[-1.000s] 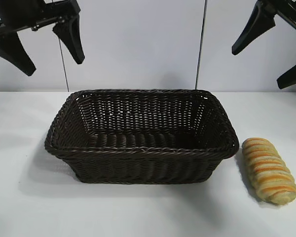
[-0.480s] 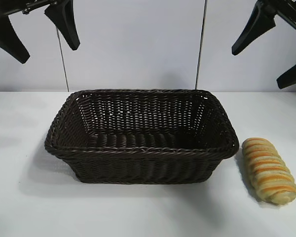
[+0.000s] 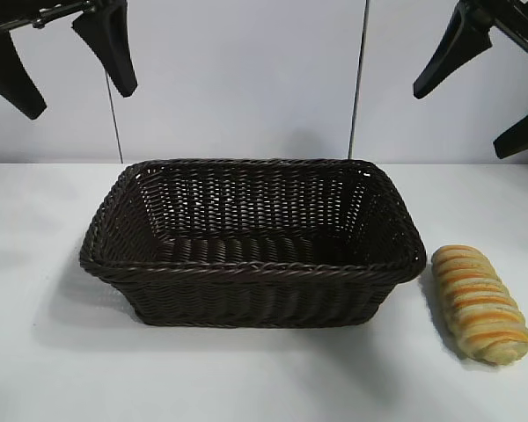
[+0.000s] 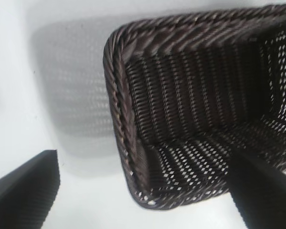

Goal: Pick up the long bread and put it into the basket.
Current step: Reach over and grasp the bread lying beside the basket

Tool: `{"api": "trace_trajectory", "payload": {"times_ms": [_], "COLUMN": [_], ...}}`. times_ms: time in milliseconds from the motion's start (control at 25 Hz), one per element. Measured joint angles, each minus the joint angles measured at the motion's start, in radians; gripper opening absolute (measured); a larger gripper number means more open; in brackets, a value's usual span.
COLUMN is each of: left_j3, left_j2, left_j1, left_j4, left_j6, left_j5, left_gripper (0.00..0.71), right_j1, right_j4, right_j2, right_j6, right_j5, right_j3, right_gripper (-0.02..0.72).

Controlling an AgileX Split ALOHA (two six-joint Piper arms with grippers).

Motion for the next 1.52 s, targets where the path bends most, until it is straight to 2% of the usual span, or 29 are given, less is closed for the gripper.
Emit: {"api": "trace_trajectory", "payload": {"times_ms": [240,320,400,480,720,880,1160,1520], "left_j3": [0.000,0.000,0.000,0.000,0.025,0.093,0.289,0.588], "left_j2": [-0.071,-0.095,-0.120,-0.138,-0.203,-0.301,-0.621,-1.100], "left_j1": [0.228,0.287,0.326,0.347,0.349,0.349,0.347,0.267], "left_j4": [0.022,0.027,0.026,0.030,0.039,0.052,0.078,0.118], "left_j6": [0.000,0.000,0.000,0.003,0.020,0.022,0.029,0.029], "left_j5": [0.024,0.026,0.027,0.031,0.036,0.038,-0.020,-0.062], "left_gripper": [0.687,0.687,0.687,0.687,0.687,0.687,0.687,0.687], "right_j1": [0.000,0.000,0.000,0.000,0.000,0.000,0.000,0.000], "right_j4": [0.000,0.000,0.000,0.000,0.000,0.000,0.000,-0.001], "right_j2": [0.000,0.000,0.000,0.000,0.000,0.000,0.000,0.000], "right_j6": [-0.003,-0.003,-0.004,-0.006,-0.014,-0.019,-0.022,-0.026], "right_j5": [0.000,0.000,0.000,0.000,0.001,0.002,0.002,0.019], "right_j3": [0.000,0.000,0.000,0.000,0.000,0.000,0.000,-0.027], "right_gripper": [0.695,0.695,0.695,0.695,0.695,0.695,0.695,0.695]}}
